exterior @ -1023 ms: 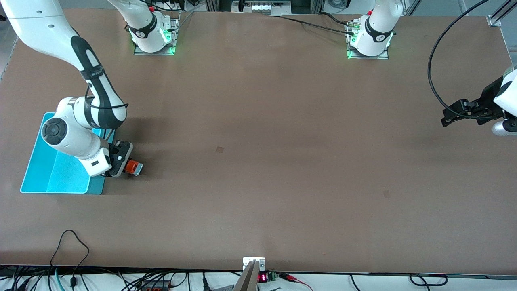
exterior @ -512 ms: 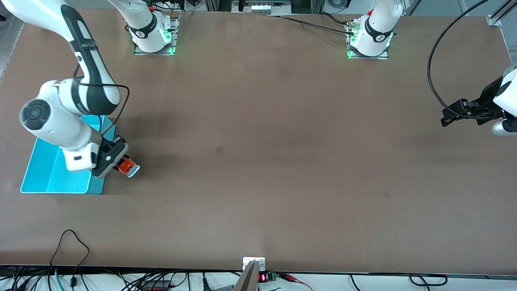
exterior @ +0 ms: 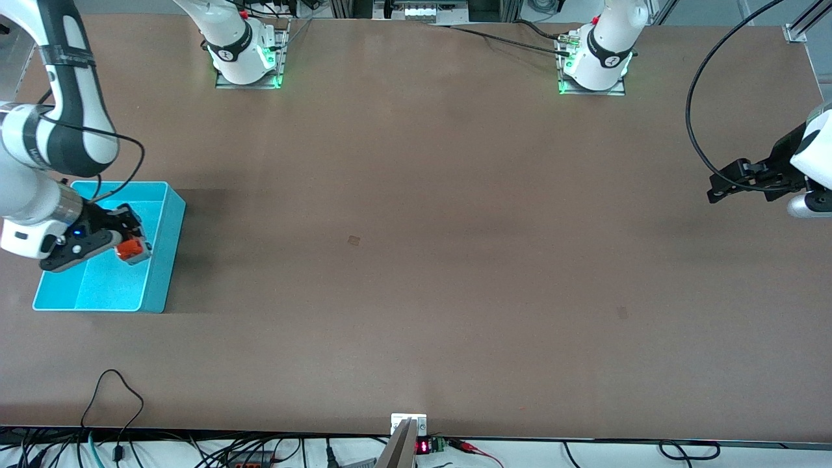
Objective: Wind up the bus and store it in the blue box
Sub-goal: 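Lift the bus with the right gripper and carry it into the box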
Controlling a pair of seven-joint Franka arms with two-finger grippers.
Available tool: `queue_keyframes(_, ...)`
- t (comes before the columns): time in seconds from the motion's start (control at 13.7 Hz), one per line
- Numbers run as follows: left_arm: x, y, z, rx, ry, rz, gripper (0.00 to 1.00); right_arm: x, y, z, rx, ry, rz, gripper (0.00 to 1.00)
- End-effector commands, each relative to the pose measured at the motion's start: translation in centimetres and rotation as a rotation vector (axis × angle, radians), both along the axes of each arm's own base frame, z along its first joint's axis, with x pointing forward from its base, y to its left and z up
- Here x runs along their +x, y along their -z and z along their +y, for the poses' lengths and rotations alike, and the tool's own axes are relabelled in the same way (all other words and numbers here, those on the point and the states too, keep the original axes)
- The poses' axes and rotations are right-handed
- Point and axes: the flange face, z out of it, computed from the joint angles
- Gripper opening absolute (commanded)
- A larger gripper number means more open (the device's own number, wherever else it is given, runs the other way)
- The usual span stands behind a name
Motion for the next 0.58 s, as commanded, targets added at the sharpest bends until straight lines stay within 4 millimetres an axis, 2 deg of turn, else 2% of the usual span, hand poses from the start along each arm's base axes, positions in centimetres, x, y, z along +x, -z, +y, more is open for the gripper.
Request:
queue_keyframes(0.0, -0.4, -0.4, 0.2, -0.011, 0.017, -0.007, 1.00, -1.4, 0.4, -4.0, -0.009, 0.091, 0.017, 0.00)
queue_keyframes(0.15, -0.4, -0.2, 0.5, -0.011, 0.011, -0.002, 1.00, -2.5, 1.8, -6.3, -0.016, 0.138, 0.033, 0.00)
queue_keyframes(0.44, -0.6, -0.4, 0.0, -0.008, 0.021, 0.002, 1.00, -3.5, 6.0, -7.8, -0.023, 0.184, 0.070, 0.00)
queue_keyframes(0.51, -0.5, -0.5, -0.1, -0.008, 0.024, -0.001, 1.00, -4.5, 7.2, -8.0, -0.021, 0.221, 0.083, 0.00)
